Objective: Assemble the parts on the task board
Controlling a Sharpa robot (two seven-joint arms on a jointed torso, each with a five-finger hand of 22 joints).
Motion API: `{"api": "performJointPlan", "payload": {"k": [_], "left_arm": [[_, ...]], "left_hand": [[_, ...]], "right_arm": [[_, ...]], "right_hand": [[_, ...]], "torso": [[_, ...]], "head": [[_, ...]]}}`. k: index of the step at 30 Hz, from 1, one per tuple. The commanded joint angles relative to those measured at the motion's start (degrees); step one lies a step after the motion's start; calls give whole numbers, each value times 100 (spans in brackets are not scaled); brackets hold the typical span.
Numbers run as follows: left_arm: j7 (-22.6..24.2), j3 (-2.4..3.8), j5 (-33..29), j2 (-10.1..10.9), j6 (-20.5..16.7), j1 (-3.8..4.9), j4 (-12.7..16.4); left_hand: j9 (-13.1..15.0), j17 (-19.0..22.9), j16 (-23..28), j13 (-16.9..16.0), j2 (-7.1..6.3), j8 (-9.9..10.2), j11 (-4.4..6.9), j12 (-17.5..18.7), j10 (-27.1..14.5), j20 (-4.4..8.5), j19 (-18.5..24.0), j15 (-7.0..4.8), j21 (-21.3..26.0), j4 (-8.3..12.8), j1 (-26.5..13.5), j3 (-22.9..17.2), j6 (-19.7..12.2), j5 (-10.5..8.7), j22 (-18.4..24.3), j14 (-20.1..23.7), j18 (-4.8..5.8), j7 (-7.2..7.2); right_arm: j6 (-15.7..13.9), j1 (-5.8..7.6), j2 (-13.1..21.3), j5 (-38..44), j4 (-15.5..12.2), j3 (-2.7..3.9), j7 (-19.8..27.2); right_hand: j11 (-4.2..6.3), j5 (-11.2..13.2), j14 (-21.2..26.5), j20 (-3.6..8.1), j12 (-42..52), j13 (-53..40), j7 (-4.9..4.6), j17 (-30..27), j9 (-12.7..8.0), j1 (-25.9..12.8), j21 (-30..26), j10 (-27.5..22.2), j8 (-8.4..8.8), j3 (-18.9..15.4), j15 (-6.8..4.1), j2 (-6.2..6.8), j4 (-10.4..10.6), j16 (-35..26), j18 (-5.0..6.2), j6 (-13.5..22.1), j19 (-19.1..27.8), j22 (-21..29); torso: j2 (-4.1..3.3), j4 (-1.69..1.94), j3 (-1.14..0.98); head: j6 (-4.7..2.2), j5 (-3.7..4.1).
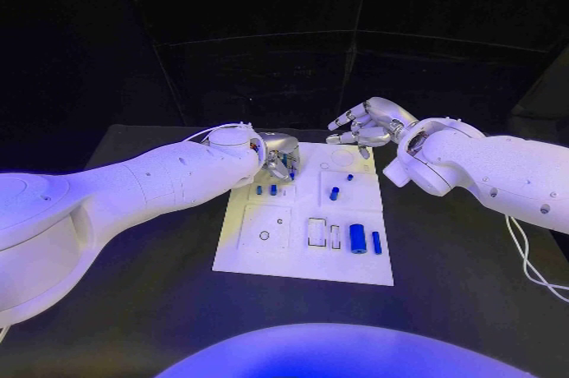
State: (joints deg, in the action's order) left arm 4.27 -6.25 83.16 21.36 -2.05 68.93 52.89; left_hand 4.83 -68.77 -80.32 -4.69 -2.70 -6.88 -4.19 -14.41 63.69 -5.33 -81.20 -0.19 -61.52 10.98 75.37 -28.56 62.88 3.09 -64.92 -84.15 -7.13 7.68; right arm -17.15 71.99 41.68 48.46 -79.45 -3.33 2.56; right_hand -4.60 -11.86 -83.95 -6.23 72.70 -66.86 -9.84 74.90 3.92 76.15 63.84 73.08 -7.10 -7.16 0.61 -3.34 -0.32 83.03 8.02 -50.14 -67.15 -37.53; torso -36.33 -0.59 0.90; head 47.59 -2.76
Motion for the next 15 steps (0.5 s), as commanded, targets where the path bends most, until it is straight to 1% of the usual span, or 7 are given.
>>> {"api": "performJointPlan", "payload": {"k": [1, 5, 6, 7, 10, 13, 15], "left_arm": [[101, -17, 62, 33, -78, -26, 54], [134, -8, -66, 132, -218, -26, 192], [141, 12, -91, 158, -253, -25, 229], [147, 54, -121, 179, -279, -25, 260], [169, 185, -194, 252, -350, -25, 366], [194, 308, -226, 318, -397, -25, 450], [202, 365, -237, 370, -415, -25, 504]], "left_hand": [[4, 7, -18, 8, 24, -21, -2, -4, 32, 23, -25, -44, -30, -13, -50, -27, 43, -19, -10, -175, 85, 16], [3, 11, -18, 13, 3, -12, -5, 7, 36, 25, -25, -43, -29, -21, -75, -20, 47, -19, -11, -175, 85, 21], [2, 10, -19, 14, 0, -11, -5, 9, 36, 25, -25, -43, -28, -22, -77, -19, 47, -19, -10, -175, 85, 21], [2, 12, -19, 16, -7, -8, -7, 14, 35, 25, -24, -42, -25, -24, -85, -17, 47, -19, -9, -175, 85, 23], [0, 13, -19, 19, -16, -2, -9, 20, 35, 25, -25, -41, -26, -29, -97, -13, 47, -19, -11, -176, 85, 26], [0, 22, -16, 20, -16, -1, -9, 23, 36, 25, -23, -41, -20, -32, -100, -14, 49, -18, -5, -174, 84, 26], [0, 24, -15, 20, -15, -1, -8, 24, 36, 25, -22, -41, -18, -32, -100, -15, 50, -18, -3, -174, 84, 25]], "right_arm": [[13, 11, 4, 12, -12, 4, 40], [9, 11, 15, 12, -7, 4, 41], [8, 11, 18, 12, -5, 4, 41], [7, 11, 21, 12, -3, 4, 41], [5, 11, 27, 12, 2, 4, 42], [5, 11, 32, 12, 8, 4, 42], [5, 11, 35, 12, 10, 4, 42]], "right_hand": [[-12, -27, -280, 7, -4, -6, 3, 3, 2, 23, -26, 3, -28, -43, -48, -40, -1, -35, 105, 22, 22, 4], [-12, -27, -280, 7, -4, -6, 3, 3, 2, 23, -26, 3, -28, -43, -48, -40, -1, -35, 105, 22, 22, 4], [-12, -27, -280, 7, -4, -6, 3, 3, 2, 23, -26, 3, -28, -43, -48, -40, -1, -35, 105, 22, 22, 4], [-12, -27, -280, 7, -4, -6, 3, 3, 2, 23, -26, 3, -28, -43, -48, -40, -1, -35, 105, 22, 22, 4], [-12, -27, -280, 7, -4, -6, 3, 3, 2, 23, -26, 3, -28, -43, -48, -40, -1, -35, 105, 22, 22, 4], [-12, -27, -280, 7, -4, -6, 3, 3, 2, 23, -26, 3, -28, -43, -48, -40, -1, -35, 105, 22, 22, 4], [-12, -27, -280, 7, -4, -6, 3, 3, 2, 23, -26, 3, -28, -43, -48, -40, -1, -35, 105, 22, 22, 4]], "torso": [[-1, 4, 1], [5, 7, 2], [5, 8, 1], [7, 12, 1], [1, 5, 2], [3, 14, 2], [4, 15, 2]], "head": [[-11, 3], [-35, 6], [-37, 7], [-40, 9], [-57, 1], [-62, 0], [-65, -9]]}}
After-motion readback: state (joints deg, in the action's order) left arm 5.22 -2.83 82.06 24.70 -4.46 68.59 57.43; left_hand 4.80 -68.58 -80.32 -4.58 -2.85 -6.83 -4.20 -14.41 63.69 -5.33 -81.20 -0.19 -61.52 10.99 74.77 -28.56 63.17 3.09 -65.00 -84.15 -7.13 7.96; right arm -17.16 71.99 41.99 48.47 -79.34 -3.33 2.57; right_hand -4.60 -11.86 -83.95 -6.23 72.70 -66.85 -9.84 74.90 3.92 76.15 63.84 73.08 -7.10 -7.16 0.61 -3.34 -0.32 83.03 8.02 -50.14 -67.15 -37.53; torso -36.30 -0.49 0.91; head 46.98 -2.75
